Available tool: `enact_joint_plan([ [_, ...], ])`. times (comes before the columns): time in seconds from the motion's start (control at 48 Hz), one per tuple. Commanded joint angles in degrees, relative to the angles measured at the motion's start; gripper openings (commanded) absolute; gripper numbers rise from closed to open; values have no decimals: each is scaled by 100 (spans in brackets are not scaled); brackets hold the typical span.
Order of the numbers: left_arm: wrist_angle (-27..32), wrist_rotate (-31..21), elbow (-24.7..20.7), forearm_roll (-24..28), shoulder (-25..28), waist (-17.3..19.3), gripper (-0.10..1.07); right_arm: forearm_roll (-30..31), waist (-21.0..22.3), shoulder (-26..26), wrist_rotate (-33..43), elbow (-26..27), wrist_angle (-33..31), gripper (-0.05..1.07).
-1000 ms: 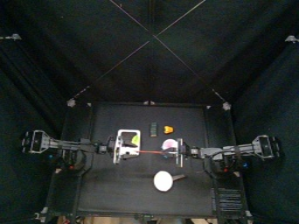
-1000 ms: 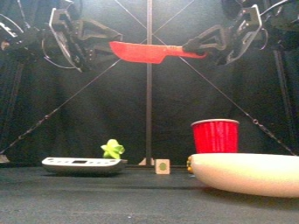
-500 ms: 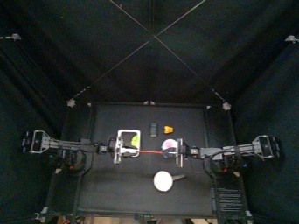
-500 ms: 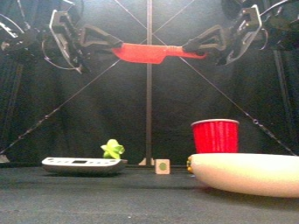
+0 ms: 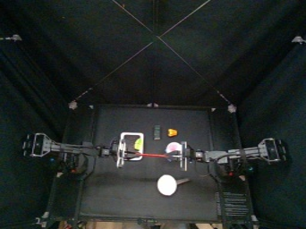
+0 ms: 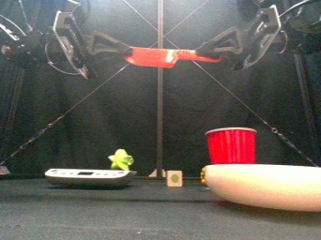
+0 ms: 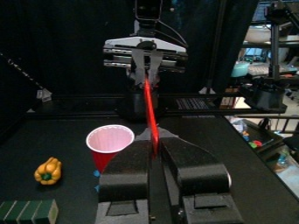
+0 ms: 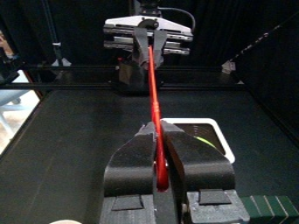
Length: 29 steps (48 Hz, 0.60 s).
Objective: Grab knife with other hand
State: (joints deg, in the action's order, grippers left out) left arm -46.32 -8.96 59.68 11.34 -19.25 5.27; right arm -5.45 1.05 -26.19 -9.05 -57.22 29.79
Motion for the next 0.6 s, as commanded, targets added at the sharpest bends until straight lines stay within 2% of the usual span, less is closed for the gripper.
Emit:
enact_joint_plan([
  [0.0, -26, -18, -97, -9, 0, 9, 33, 9, 9, -53, -18, 123, 53, 38],
  [0.583, -26, -18, -53, -9, 0, 18, 31, 18, 9, 79, -18, 141, 53, 38],
])
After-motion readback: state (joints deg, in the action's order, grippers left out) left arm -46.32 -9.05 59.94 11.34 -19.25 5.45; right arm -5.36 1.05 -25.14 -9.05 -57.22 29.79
